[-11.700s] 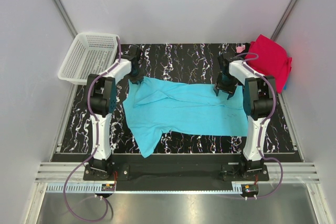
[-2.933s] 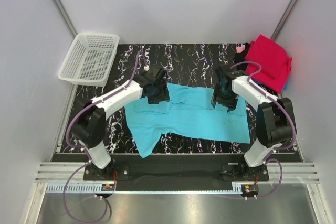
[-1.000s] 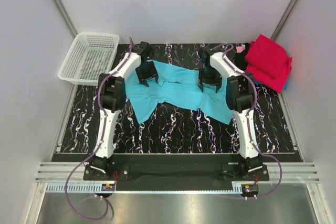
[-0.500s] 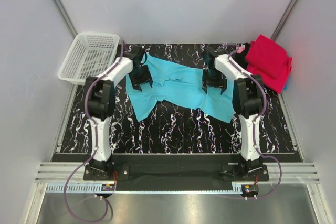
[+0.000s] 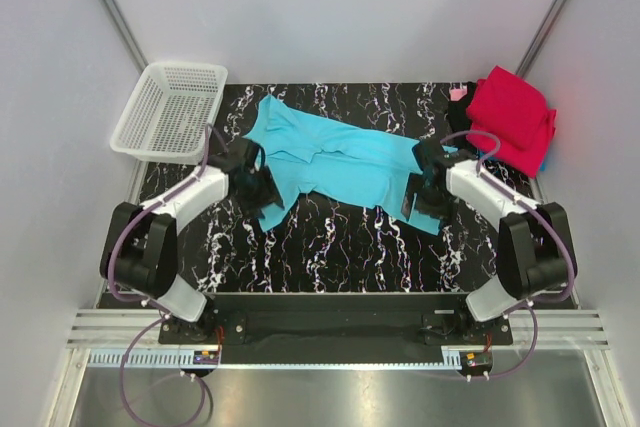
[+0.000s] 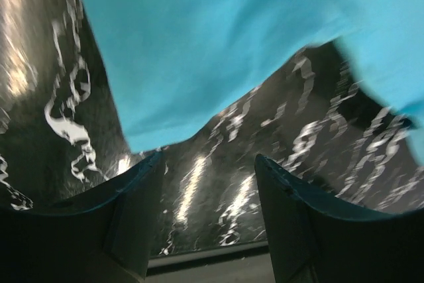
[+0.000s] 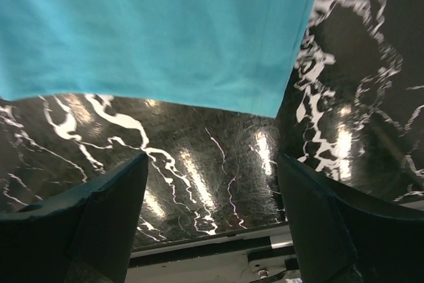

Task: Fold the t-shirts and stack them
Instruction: Fold the tshirt

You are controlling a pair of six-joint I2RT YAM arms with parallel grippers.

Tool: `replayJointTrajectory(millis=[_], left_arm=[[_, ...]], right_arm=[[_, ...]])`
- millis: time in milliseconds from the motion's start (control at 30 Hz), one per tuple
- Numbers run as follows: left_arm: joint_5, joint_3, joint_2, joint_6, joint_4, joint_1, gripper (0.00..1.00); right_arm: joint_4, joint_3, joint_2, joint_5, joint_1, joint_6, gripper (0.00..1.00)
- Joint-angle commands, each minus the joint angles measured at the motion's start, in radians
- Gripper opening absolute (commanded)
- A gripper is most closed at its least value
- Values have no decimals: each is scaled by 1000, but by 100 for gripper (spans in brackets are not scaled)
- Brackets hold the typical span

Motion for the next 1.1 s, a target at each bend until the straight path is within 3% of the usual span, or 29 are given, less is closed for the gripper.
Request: replayJointTrajectory(millis=[0, 167, 433, 733, 967, 1067], left_arm=[[74, -145, -50, -86, 160, -31, 62], [49, -254, -113, -134, 195, -36, 60], [-72, -323, -176, -158, 179, -38, 57], [-231, -312, -108, -169, 161, -41, 55], [-207, -268, -4, -174, 204, -41, 52], [-182, -235, 42, -167, 217, -41, 46]], right_arm=[[142, -94, -80, -86, -2, 48, 86], [210, -200, -163, -149, -2, 82, 86], [239, -248, -156, -150, -2, 83, 87], [247, -249, -157, -170, -2, 77, 87], [245, -248, -148, -166, -2, 74, 87], [239, -242, -142, -161, -2, 73, 87]])
